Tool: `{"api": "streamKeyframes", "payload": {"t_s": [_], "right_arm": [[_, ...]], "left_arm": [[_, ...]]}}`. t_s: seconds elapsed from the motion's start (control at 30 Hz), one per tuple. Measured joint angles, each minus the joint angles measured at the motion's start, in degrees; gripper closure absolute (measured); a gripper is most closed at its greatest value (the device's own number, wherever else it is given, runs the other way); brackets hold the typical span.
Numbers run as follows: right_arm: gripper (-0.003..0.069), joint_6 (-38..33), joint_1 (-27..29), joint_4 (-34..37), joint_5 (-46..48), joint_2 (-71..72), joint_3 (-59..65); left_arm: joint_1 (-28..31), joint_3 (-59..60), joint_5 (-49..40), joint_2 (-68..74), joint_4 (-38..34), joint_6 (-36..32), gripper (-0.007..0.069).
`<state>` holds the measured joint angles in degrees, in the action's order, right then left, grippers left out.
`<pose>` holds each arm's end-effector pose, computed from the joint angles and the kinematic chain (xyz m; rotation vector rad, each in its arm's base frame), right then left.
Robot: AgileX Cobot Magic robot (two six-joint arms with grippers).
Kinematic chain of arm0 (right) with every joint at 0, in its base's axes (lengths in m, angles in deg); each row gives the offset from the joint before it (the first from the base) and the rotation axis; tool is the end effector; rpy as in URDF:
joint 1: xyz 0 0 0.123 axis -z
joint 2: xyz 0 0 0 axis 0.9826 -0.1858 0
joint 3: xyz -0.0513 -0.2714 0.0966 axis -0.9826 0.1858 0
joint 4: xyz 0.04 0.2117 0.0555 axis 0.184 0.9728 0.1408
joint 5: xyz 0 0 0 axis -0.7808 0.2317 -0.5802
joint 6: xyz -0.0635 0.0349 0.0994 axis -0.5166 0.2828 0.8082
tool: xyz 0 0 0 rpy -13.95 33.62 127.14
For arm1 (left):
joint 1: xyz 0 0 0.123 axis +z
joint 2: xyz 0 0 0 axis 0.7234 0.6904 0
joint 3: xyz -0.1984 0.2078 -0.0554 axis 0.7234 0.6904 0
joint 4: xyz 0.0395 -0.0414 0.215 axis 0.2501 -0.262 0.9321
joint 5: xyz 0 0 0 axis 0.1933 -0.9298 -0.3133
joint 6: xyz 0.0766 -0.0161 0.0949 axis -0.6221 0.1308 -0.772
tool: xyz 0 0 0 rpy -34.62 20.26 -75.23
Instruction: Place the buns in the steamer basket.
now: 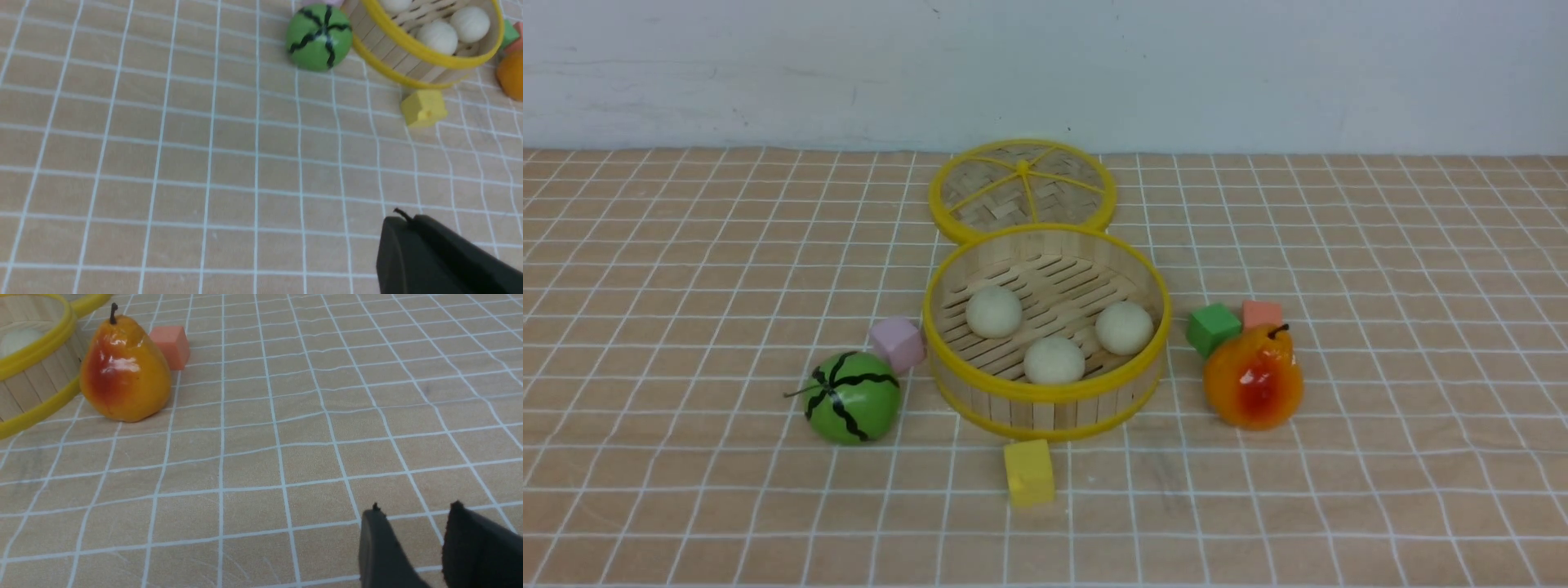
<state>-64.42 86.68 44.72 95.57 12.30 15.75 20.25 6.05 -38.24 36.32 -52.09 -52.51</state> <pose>0.0454 0.0015 0.1634 0.1451 1.8749 0.0143 0.0256 0.0038 0.2966 -0.1526 2.2238 -0.4167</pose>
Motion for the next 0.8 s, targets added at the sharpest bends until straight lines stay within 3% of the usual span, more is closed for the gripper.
{"api": "streamKeyframes", "payload": {"t_s": [0.3,0.7,0.8], "right_arm": [[0.0419,0.00,0.00,0.00,0.00,0.00,0.00],[0.0419,0.00,0.00,0.00,0.00,0.00,0.00],[0.0419,0.00,0.00,0.00,0.00,0.00,0.00]], "left_arm": [[0.00,4.10,8.07,-1.79,0.12,1.75,0.0627],[0.00,4.15,7.78,-1.79,0.67,3.34,0.0623],[0.00,5.51,11.17,-1.79,1.93,3.20,0.0620]]}}
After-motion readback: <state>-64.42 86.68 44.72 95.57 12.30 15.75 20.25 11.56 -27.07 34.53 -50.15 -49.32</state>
